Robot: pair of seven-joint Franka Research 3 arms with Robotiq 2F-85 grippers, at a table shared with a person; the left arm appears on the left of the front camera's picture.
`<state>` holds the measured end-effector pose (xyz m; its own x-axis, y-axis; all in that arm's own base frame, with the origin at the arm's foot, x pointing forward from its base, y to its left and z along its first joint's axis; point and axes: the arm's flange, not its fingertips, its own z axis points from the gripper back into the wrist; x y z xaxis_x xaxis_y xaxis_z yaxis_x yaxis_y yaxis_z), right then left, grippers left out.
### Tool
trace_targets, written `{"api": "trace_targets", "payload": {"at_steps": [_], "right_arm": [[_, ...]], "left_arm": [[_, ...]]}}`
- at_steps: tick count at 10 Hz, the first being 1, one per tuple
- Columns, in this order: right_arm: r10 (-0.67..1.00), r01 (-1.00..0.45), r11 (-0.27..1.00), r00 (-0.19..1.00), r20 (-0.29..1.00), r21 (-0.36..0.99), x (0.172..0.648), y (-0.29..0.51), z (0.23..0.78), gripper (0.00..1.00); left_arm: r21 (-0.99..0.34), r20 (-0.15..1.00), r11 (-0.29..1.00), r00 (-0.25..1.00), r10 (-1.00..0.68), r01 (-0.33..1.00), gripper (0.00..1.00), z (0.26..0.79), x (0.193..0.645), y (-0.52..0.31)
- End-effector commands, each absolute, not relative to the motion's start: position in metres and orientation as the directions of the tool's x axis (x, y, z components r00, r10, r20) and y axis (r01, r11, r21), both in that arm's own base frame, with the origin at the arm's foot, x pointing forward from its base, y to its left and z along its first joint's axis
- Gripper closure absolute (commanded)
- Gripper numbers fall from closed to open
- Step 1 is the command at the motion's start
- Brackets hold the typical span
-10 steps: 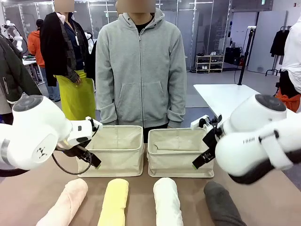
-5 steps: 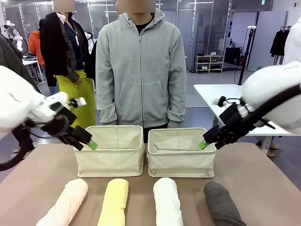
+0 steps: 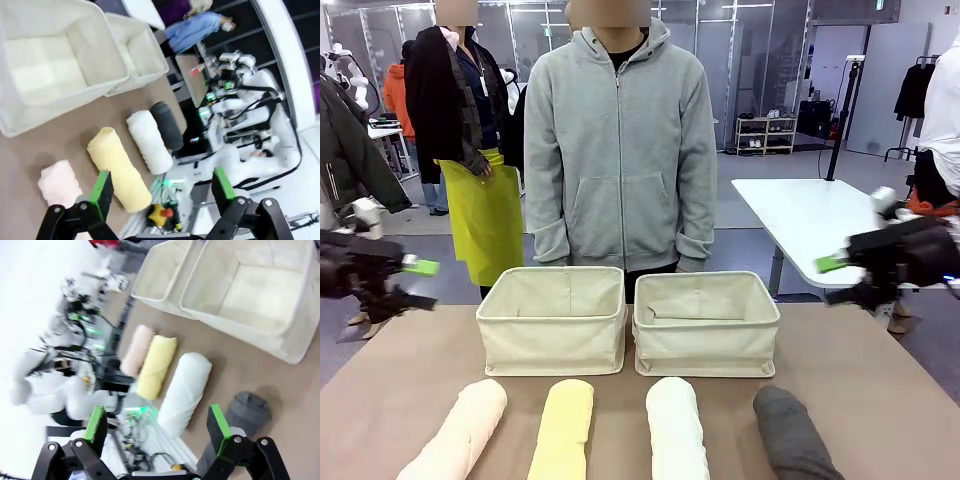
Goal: Divide the towels into two baskets.
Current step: Pick up one hotel-folded towel and place it in the Fabric basket indicated by the person.
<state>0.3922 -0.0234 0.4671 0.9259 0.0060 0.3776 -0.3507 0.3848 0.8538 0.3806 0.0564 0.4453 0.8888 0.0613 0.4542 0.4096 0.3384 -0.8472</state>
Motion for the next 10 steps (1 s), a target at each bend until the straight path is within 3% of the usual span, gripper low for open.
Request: {"api": "trace_targets", "payload": {"at_steps": [1,4,6,8,10], "right_arm": [[-0.1,-0.249,0.317,0.951,0.294,0.915,0.386,-0.1,0.45,0.0],[-0.355,-0.133,0.317,0.901,0.248,0.939,0.327,-0.212,0.438,0.0],[-0.431,-0.103,0.352,0.864,0.259,0.93,0.285,-0.252,0.44,0.0],[-0.422,-0.116,0.411,0.855,0.301,0.904,0.275,-0.255,0.448,0.0],[-0.466,-0.069,0.344,0.853,0.234,0.936,0.279,-0.269,0.437,0.0]], "left_arm": [[-0.878,0.429,0.311,0.887,0.172,0.364,0.0,0.429,0.361,0.117],[-0.9,0.391,0.359,0.817,0.423,0.245,0.0,0.413,0.297,0.226],[-0.893,0.398,0.401,0.771,0.498,0.203,0.0,0.416,0.254,0.269],[-0.878,0.411,0.444,0.758,0.507,0.179,0.0,0.422,0.247,0.275],[-0.9,0.38,0.403,0.752,0.539,0.166,0.0,0.414,0.245,0.28]]}}
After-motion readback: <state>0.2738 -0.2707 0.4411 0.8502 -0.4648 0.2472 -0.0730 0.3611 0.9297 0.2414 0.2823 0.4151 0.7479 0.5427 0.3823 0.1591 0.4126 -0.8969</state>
